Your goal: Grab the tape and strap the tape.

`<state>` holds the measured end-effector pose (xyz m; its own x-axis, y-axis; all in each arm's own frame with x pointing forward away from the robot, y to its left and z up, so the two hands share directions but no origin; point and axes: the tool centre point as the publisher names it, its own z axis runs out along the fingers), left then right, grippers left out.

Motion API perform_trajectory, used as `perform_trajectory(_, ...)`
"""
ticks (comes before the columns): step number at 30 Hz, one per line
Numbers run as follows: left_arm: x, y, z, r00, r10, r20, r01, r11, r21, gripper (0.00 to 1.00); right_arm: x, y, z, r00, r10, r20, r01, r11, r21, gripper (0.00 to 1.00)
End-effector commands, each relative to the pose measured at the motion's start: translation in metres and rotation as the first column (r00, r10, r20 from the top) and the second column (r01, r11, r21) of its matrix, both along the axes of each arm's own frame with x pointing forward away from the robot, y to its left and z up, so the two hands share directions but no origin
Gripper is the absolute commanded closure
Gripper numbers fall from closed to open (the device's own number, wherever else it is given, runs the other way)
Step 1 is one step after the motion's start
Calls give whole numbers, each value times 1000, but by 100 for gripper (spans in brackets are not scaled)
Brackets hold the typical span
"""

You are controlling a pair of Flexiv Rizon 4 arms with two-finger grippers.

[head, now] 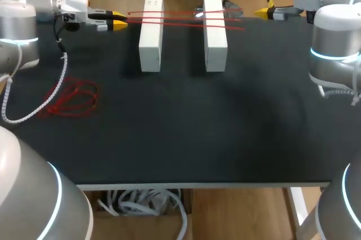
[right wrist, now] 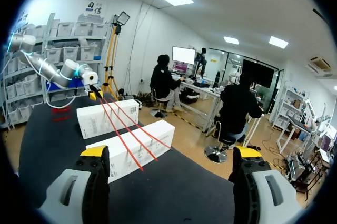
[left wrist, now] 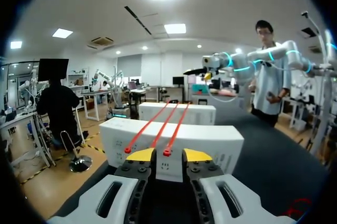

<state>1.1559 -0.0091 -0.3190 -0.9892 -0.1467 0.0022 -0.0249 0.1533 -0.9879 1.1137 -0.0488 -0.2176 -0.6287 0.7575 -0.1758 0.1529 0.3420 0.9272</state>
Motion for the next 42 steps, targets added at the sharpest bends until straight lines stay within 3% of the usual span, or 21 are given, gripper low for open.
perform_trajectory(1,2,0,-2,1000,-3,0,3,1000,-6,80,0,-1,0,1000,2,-2,-2,1000,-1,0)
perform_trajectory(16,2,-4,-3,1000,-6,4,6,1000,-17,76,0,-1,0,1000,2,-2,-2,1000,-1,0)
perform_trajectory(42,1,-7,-5,1000,-11,5,11,1000,-20,80,0,-1,0,1000,2,-2,-2,1000,-1,0)
